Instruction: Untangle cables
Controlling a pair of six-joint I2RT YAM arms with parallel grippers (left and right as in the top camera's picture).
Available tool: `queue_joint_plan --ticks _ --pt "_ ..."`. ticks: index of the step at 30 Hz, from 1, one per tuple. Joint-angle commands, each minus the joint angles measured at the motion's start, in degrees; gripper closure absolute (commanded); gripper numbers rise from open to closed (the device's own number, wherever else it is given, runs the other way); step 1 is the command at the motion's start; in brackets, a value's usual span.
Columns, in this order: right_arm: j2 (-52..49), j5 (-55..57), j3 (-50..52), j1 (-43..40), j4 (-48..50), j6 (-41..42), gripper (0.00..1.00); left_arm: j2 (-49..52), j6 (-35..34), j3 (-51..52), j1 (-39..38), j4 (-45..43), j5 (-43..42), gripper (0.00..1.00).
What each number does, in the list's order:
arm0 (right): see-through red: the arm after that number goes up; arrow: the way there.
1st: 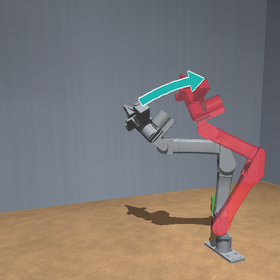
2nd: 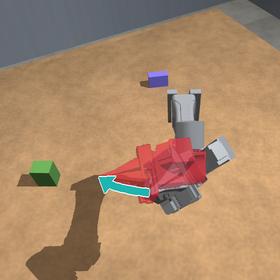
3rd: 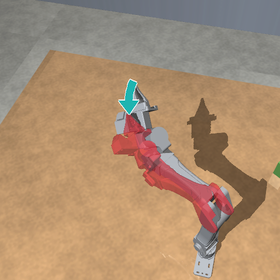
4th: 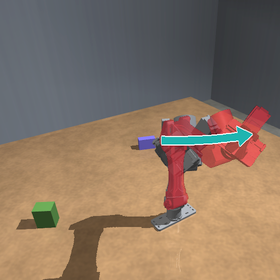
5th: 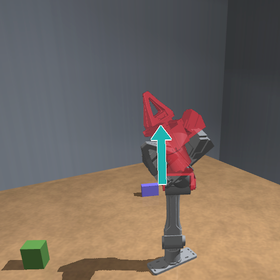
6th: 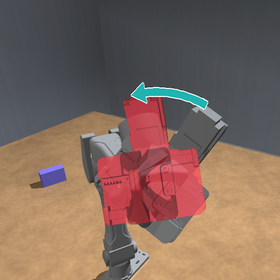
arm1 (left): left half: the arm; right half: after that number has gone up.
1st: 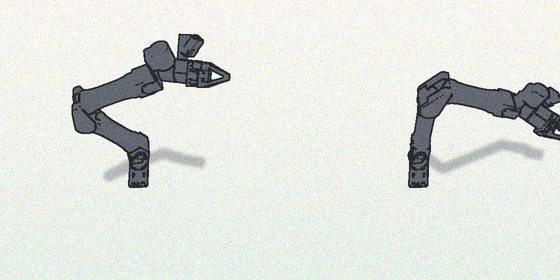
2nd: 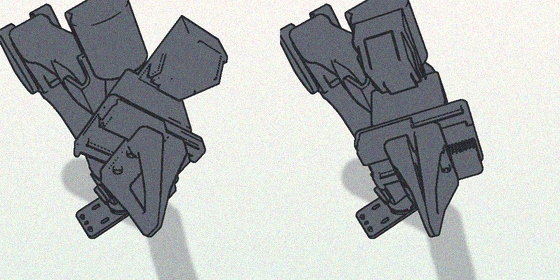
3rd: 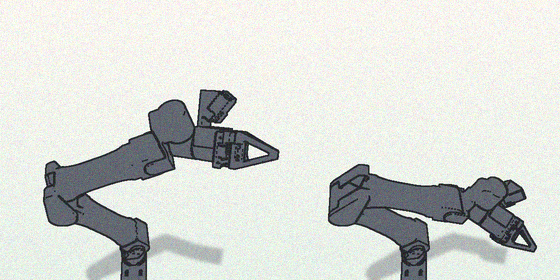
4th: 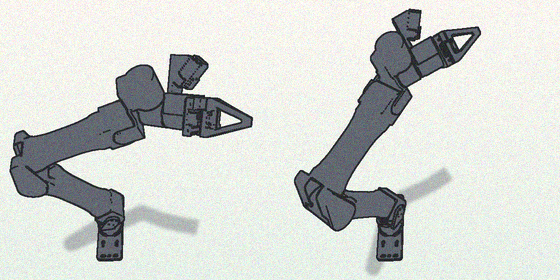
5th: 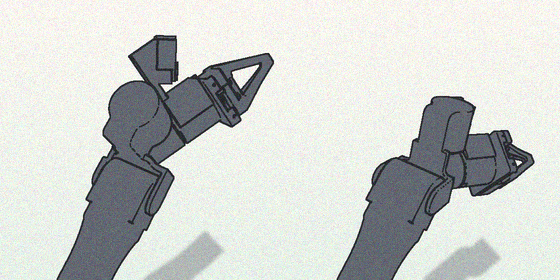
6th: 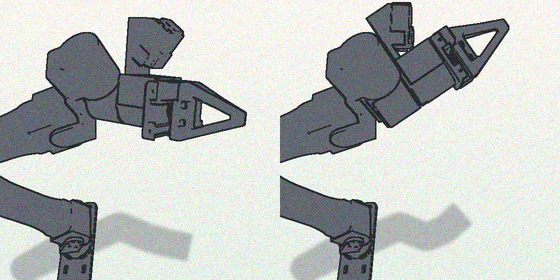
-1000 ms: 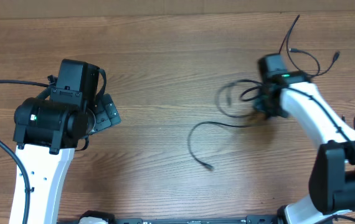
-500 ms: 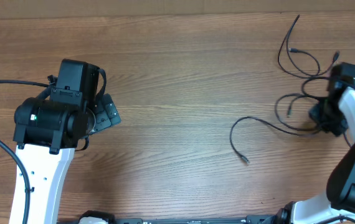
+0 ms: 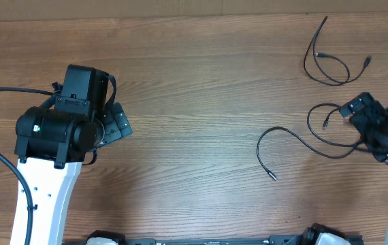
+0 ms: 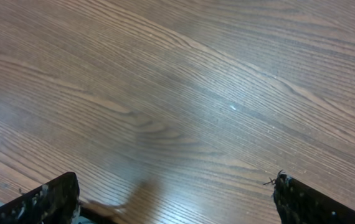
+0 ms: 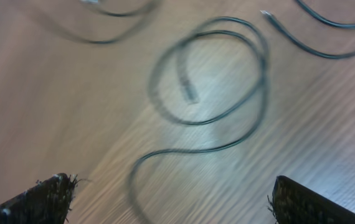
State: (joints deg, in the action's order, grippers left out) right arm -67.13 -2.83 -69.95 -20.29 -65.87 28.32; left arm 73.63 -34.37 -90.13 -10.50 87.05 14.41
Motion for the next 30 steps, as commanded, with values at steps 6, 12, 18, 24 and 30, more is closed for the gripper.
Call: queue_joint_plan --ticks 6,12,18,24,30 --pt "25.9 -18.4 0.1 0.0 -2.9 -14.0 0.0 -0.2 -0.4 0.1 -0.3 -0.1 1.0 0.01" --pt "32.0 -19.6 0.1 0.0 -5.6 -13.8 0.0 -0.2 -0.4 0.1 -0.3 -0.1 1.0 0.0" --pt "32.0 -19.8 1.0 0.0 -8.6 -9.8 0.0 -0.2 -0.4 0.1 -0.3 -0.1 1.0 0.0" --pt "32.0 -19.8 2.4 0.0 -9.6 -4.3 0.0 -0.2 -0.4 0.1 -0.3 -0.1 1.0 0.01" --pt "32.0 -21.5 2.4 0.0 -11.6 -4.1 0.0 -0.2 -0.4 0.1 -0.3 -0.1 1.0 0.0"
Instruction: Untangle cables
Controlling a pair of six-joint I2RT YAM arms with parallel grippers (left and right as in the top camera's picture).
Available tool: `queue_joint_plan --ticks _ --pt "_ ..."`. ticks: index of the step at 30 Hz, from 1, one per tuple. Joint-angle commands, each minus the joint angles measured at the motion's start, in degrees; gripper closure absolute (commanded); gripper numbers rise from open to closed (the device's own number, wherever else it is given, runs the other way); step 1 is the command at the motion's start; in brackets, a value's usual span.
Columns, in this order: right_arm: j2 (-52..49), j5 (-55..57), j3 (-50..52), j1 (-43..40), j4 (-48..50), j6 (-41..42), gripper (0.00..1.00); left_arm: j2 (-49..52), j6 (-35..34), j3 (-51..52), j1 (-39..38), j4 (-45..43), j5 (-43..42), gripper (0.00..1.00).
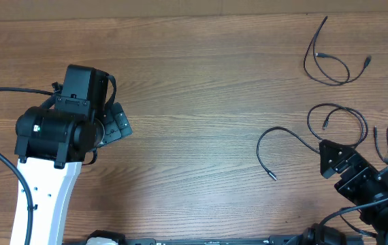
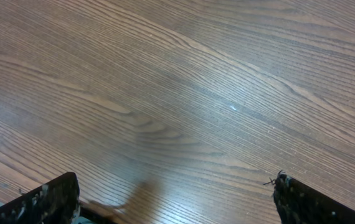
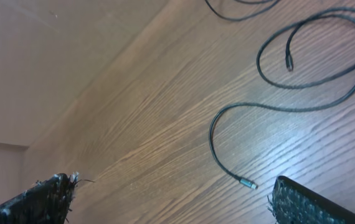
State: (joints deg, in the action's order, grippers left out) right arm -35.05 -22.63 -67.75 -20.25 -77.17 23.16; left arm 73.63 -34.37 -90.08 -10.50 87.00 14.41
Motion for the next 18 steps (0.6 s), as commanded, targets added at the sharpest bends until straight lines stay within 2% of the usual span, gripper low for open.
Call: queue_joint_plan --ticks 1,18 --pt "-0.1 -2.2 0.2 0.0 -0.5 1.1 0.0 -0.2 -0.3 0.0 -0.3 -0.1 1.0 0.0" --pt "-0.1 -3.0 0.2 0.0 -1.2 0.8 0.0 -0.2 -0.4 0.0 -0.3 -0.1 1.0 0.0"
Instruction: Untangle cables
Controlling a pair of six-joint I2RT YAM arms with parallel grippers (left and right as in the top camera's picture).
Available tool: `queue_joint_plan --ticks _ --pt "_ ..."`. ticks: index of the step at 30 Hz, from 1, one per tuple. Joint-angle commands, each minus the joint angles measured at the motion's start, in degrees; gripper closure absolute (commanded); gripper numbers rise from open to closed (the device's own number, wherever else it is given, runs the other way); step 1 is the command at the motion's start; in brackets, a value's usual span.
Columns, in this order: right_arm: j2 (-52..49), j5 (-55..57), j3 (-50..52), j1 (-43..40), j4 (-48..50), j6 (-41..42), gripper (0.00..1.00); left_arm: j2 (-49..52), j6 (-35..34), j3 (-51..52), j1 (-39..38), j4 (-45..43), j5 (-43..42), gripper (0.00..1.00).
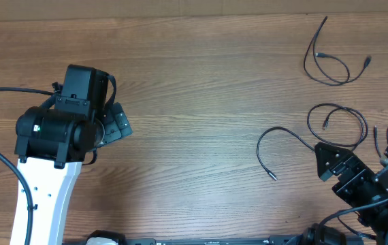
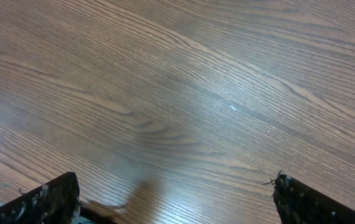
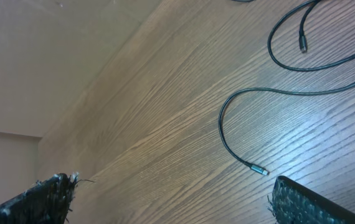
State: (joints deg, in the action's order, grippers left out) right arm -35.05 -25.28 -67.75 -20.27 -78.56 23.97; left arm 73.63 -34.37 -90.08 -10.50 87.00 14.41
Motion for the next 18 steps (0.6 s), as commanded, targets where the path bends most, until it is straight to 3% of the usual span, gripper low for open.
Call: queue_joint_plan --ticks 1,18 --pt "-0.1 -0.3 0.2 0.0 0.2 0.0 0.0 -0.2 -0.3 0.0 -0.3 -0.1 1.0 0.0" --pt "-0.1 1.2 0.2 0.0 -0.2 0.0 0.0 -0.2 -0.4 0.0 -0.3 -0.1 1.0 0.0"
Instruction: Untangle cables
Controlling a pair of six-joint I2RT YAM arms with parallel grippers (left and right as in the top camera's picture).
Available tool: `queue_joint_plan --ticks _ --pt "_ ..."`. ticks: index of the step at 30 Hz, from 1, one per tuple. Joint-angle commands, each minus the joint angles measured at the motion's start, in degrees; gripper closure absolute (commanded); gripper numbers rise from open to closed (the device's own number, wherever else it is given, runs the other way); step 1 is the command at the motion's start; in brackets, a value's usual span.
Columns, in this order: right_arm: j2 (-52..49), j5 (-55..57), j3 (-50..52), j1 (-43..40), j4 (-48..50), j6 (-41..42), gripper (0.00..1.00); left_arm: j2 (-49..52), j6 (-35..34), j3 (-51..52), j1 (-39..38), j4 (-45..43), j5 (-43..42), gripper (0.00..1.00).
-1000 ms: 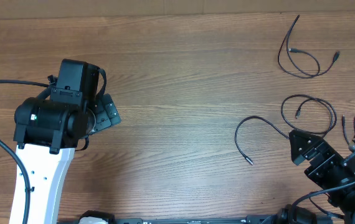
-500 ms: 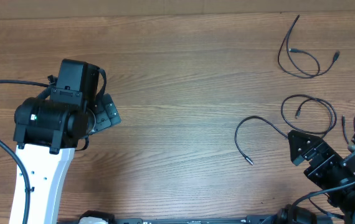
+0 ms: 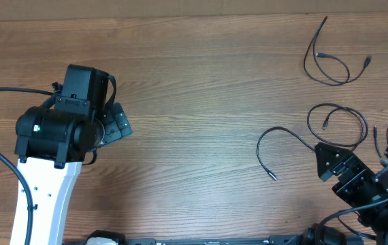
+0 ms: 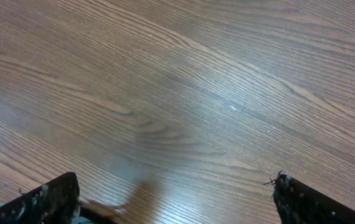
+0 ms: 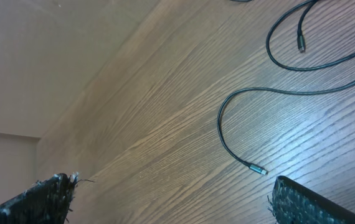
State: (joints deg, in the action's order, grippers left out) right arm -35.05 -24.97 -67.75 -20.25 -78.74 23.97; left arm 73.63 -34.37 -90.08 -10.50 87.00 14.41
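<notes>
Thin black cables lie apart on the wooden table's right side. One small coil (image 3: 328,60) is at the far right. A second cable (image 3: 335,121) makes a loop, and its tail curves to a plug (image 3: 271,175). In the right wrist view this tail (image 5: 224,134) ends in a silver plug (image 5: 261,170). A third cable's end shows at the right edge. My right gripper (image 3: 338,167) (image 5: 171,180) is open near the front right, just short of the tail. My left gripper (image 3: 116,124) (image 4: 176,180) is open over bare wood at the far left.
The table's far edge (image 3: 194,16) runs along the top of the overhead view. In the right wrist view a plain wall (image 5: 40,62) stands beyond the table. The left arm's body (image 3: 58,129) and its black lead occupy the left side.
At first my right gripper hung open low over the looped cable at the right, the view blurred. A second later it stood back near the front right corner, open and empty, with the cables lying as before. It has stayed there. The left arm never moved.
</notes>
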Motion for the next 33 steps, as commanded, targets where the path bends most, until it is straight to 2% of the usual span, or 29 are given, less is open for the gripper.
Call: queue_joint_plan --ticks 1,9,18,27,33 --pt "-0.1 0.9 0.3 0.0 -0.1 0.0 0.0 -0.2 -0.4 0.0 -0.3 -0.1 1.0 0.01" --pt "1.4 0.9 6.0 2.1 3.2 0.1 0.0 -0.2 -0.4 0.0 -0.3 -0.1 1.0 0.0" --pt "5.9 0.9 16.0 11.4 18.9 0.0 0.0 -0.2 -0.4 0.0 -0.3 -0.1 1.0 0.0" --pt "16.4 0.9 31.1 12.0 34.5 0.0 0.0 -0.2 -0.3 0.0 -0.3 -0.1 1.0 0.0" --pt "20.7 0.9 37.8 12.2 41.2 0.0 0.0 -0.2 -0.4 0.0 -0.3 -0.1 1.0 0.0"
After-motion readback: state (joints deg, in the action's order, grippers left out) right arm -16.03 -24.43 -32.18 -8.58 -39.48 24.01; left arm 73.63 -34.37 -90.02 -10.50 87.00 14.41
